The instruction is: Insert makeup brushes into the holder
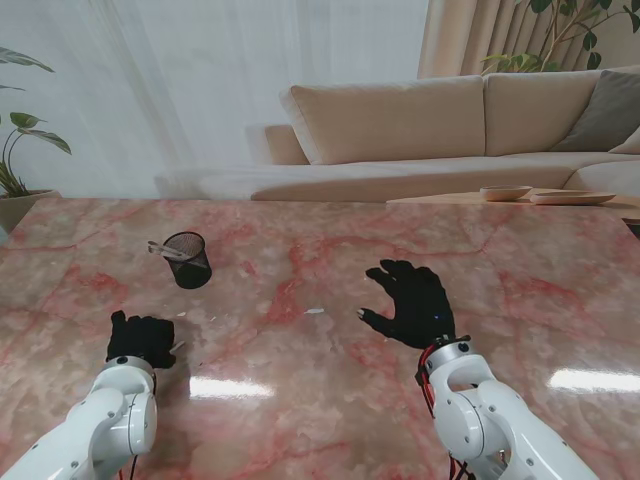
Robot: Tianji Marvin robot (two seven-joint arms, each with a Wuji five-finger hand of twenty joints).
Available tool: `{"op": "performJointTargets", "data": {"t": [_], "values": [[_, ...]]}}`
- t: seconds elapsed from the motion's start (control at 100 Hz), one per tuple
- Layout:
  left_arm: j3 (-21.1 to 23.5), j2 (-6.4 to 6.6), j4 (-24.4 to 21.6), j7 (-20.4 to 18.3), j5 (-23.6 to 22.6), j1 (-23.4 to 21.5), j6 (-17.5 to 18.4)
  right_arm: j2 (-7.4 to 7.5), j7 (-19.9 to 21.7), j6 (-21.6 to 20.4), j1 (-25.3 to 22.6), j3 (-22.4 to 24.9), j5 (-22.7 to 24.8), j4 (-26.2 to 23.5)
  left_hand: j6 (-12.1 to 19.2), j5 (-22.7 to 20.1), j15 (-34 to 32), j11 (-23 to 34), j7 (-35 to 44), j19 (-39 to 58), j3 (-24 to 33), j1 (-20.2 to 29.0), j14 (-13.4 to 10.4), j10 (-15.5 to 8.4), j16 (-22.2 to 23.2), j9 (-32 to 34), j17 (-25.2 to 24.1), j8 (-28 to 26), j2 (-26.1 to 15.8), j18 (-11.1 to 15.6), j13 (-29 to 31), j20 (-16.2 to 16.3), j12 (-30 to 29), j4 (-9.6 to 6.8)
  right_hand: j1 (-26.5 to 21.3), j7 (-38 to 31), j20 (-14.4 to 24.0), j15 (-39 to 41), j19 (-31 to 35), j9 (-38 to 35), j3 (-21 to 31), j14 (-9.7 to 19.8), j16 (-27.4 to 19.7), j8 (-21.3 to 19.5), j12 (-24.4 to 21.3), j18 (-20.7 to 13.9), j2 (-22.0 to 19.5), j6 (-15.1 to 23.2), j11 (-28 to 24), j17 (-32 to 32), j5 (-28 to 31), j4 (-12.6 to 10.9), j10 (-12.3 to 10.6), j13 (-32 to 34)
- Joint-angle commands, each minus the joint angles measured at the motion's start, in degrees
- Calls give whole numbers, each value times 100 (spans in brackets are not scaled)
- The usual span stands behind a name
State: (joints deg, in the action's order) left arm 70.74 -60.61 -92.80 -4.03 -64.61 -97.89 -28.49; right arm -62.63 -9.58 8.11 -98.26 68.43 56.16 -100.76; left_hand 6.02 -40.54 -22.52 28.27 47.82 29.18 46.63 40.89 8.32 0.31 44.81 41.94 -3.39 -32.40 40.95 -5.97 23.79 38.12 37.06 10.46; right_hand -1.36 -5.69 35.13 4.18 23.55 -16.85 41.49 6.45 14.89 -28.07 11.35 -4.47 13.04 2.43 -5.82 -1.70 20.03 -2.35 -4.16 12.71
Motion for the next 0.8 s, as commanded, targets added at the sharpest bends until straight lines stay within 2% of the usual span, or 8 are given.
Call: {"op": "performJointTargets", "data": {"t": [0.0,0.03,0.12,0.29,0.35,0.57,0.79], "values": [[-55,-12,82,-27,7,7,-67,1,81,43,-56,16,-2,-25,225,-120,-176,191,224,-115,8,471,121,-50,95,232,-41,131,135,55,132,62,119,117,-16,-29,19,34,59,89,79,82,107,-61,102,8,40,51,-22,-130,-58,-198,-8,-88],[-62,-9,99,-26,-3,15,-57,2,83,46,-61,20,-1,-30,258,-133,-183,155,362,-87,22,550,111,-53,94,286,-37,267,93,69,158,61,543,103,-16,-30,20,36,60,92,79,81,109,-62,103,9,41,49,-21,-129,-54,-196,-9,-86],[-79,-3,133,-39,-36,33,-62,4,92,49,-71,29,9,-40,279,-171,-192,-106,399,-74,214,705,102,-62,87,455,-35,394,-10,76,174,31,1049,98,-16,-30,26,42,67,88,83,78,115,-61,108,9,38,51,-23,-126,-55,-189,-7,-82],[-51,0,159,-46,-55,20,-52,5,109,54,-63,24,8,-45,411,-354,-211,-245,412,-83,288,829,98,-111,88,664,-31,529,-89,102,204,11,1224,118,-18,-31,37,51,78,85,91,80,127,-60,115,17,36,53,-23,-130,-55,-179,-7,-73],[-29,3,164,-40,-65,4,-12,5,113,55,-52,16,7,-41,470,-461,-215,-464,458,-105,317,879,83,-141,77,788,-31,727,-127,119,221,-14,1415,125,-23,-32,39,55,80,81,94,74,130,-60,117,18,39,54,-25,-131,-52,-177,-10,-68],[-2,2,221,30,1,-37,141,6,130,87,-35,-13,3,-39,635,-862,-210,-624,156,-246,661,936,42,-203,68,851,-43,1453,-249,196,230,-22,1522,95,-34,-33,48,60,86,78,106,80,141,-59,124,19,40,52,-25,-137,-51,-167,-11,-65],[55,-1,148,101,31,-131,345,3,117,114,-59,-7,7,-52,788,-1097,-199,-682,216,-279,697,1014,12,-248,58,918,-66,1510,-246,253,243,36,1597,104,-40,-33,54,62,87,72,112,76,148,-57,130,20,41,51,-27,-141,-52,-154,-11,-64]]}}
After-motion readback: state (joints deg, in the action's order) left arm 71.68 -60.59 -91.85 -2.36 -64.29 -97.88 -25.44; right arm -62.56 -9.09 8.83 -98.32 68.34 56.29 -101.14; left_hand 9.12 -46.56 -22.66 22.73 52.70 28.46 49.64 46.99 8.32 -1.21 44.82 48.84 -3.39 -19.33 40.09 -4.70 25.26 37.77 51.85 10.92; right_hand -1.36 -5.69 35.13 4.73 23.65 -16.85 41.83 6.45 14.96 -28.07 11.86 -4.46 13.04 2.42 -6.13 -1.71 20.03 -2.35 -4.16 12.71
